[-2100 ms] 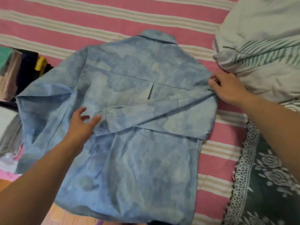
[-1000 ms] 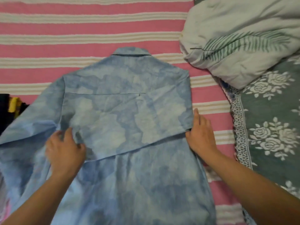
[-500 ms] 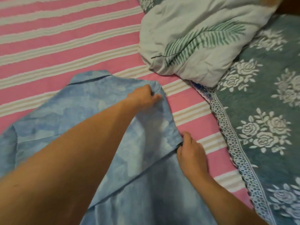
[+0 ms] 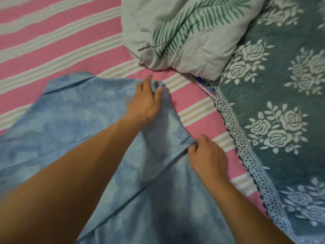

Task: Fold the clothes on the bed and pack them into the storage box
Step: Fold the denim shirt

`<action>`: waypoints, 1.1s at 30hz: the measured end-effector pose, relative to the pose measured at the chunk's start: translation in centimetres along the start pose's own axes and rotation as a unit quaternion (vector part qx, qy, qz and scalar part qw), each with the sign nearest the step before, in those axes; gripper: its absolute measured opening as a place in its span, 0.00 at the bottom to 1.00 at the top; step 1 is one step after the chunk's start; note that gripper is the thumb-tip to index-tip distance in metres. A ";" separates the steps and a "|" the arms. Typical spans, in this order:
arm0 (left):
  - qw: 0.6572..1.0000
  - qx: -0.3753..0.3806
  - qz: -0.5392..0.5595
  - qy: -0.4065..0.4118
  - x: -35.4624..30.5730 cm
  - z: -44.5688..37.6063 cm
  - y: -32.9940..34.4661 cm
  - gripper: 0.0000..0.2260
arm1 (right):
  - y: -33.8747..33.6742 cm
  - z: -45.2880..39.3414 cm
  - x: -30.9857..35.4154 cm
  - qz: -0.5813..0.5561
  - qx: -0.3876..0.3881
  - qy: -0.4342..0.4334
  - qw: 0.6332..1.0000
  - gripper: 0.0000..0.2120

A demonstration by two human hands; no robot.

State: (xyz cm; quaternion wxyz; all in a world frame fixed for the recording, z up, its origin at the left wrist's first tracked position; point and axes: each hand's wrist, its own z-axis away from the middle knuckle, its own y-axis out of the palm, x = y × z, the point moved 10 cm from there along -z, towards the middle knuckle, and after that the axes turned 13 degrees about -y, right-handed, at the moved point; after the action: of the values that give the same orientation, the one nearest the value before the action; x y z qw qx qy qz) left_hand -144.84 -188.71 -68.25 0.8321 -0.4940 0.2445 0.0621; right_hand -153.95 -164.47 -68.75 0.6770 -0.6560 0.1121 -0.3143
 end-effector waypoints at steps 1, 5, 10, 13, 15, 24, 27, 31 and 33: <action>0.998 -0.042 -0.043 0.033 -0.2 2.0 -0.5 0.27 | -0.6 0.3 0.5 -0.003 -0.002 -0.001 1.000 0.11; 0.969 -0.141 -0.183 0.085 7.5 14.3 -0.8 0.26 | -2.3 2.7 9.4 -0.013 -0.030 -0.224 0.974 0.29; 0.957 -0.114 -0.228 -0.140 28.1 26.9 -1.5 0.30 | 3.3 -2.5 14.9 0.073 0.055 -0.353 0.931 0.32; 0.953 -0.052 -0.232 -0.186 34.5 30.8 0.8 0.32 | 6.9 -6.2 13.6 0.141 0.121 -0.320 0.929 0.38; 0.957 -0.032 -0.208 -0.197 35.4 31.4 1.3 0.34 | 7.2 -6.7 14.3 0.133 0.133 -0.264 0.946 0.39; 0.969 -0.013 -0.025 -0.245 35.5 35.2 -5.5 0.30 | 13.0 14.9 28.8 0.138 0.213 -0.539 0.803 0.33; 0.883 -0.271 0.080 -0.374 42.5 45.1 -14.0 0.22 | 13.2 14.9 30.5 0.186 0.292 -0.432 0.833 0.30; 0.736 -0.200 0.231 -0.604 54.1 57.9 -9.9 0.16 | 8.3 18.2 41.9 -0.009 0.177 -0.484 0.857 0.23; 0.735 -0.161 0.274 -0.599 54.6 58.5 -7.0 0.17 | 7.7 20.2 48.4 -0.021 0.163 -0.546 0.822 0.30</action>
State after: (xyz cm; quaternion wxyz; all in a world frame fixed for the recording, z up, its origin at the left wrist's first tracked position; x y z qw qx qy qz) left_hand -74.55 -149.91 -65.27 0.6611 -0.3927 -0.1938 0.6092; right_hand -102.75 -176.09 -61.18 0.7176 -0.6029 -0.3421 0.0671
